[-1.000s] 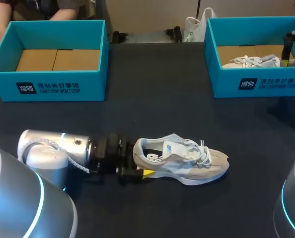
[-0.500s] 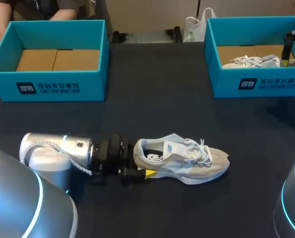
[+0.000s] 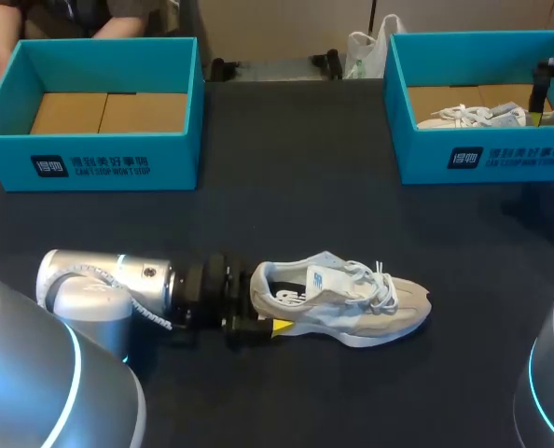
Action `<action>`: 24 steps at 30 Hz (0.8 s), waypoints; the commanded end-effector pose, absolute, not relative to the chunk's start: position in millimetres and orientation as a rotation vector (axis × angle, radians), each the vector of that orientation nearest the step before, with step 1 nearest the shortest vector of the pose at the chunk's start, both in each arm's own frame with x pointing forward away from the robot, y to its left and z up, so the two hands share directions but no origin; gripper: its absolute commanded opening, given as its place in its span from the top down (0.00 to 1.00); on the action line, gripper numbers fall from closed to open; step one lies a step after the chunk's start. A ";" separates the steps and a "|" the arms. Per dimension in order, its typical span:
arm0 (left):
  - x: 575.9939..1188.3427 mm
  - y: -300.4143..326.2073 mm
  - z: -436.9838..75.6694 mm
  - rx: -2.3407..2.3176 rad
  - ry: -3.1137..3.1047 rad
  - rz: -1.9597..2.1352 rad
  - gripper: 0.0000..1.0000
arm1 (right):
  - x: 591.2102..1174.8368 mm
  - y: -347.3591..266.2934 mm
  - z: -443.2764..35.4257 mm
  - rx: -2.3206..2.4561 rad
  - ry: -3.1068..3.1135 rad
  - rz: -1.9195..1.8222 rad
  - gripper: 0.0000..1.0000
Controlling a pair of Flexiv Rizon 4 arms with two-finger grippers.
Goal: Take the shoe out of the shoebox, open the shoe tongue, remove and reinsert the insole, then place the shoe into the shoebox
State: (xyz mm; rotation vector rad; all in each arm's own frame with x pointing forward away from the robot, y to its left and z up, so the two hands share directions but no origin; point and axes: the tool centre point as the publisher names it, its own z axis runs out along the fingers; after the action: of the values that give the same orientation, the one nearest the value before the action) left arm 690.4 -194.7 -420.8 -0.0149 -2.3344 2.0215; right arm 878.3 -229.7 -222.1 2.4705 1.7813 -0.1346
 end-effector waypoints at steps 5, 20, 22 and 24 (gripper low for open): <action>689.9 -194.4 -423.6 -0.014 -2.332 2.023 1.00 | 878.0 -229.5 -222.2 2.469 1.780 -0.135 0.00; 705.3 -187.7 -422.3 -0.088 -2.327 1.992 1.00 | 878.0 -229.5 -222.2 2.469 1.780 -0.135 0.00; 704.7 -187.8 -423.4 -0.114 -2.319 1.977 1.00 | 878.0 -229.5 -222.2 2.469 1.780 -0.135 0.00; 704.4 -187.7 -424.0 -0.123 -2.317 1.977 1.00 | 878.0 -229.5 -222.2 2.469 1.780 -0.135 0.00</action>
State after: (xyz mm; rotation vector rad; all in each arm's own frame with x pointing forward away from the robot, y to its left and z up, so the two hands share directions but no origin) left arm 699.3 -189.8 -420.9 -0.1046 -2.3293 1.9908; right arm 878.3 -229.7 -222.1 2.4704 1.7814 -0.1346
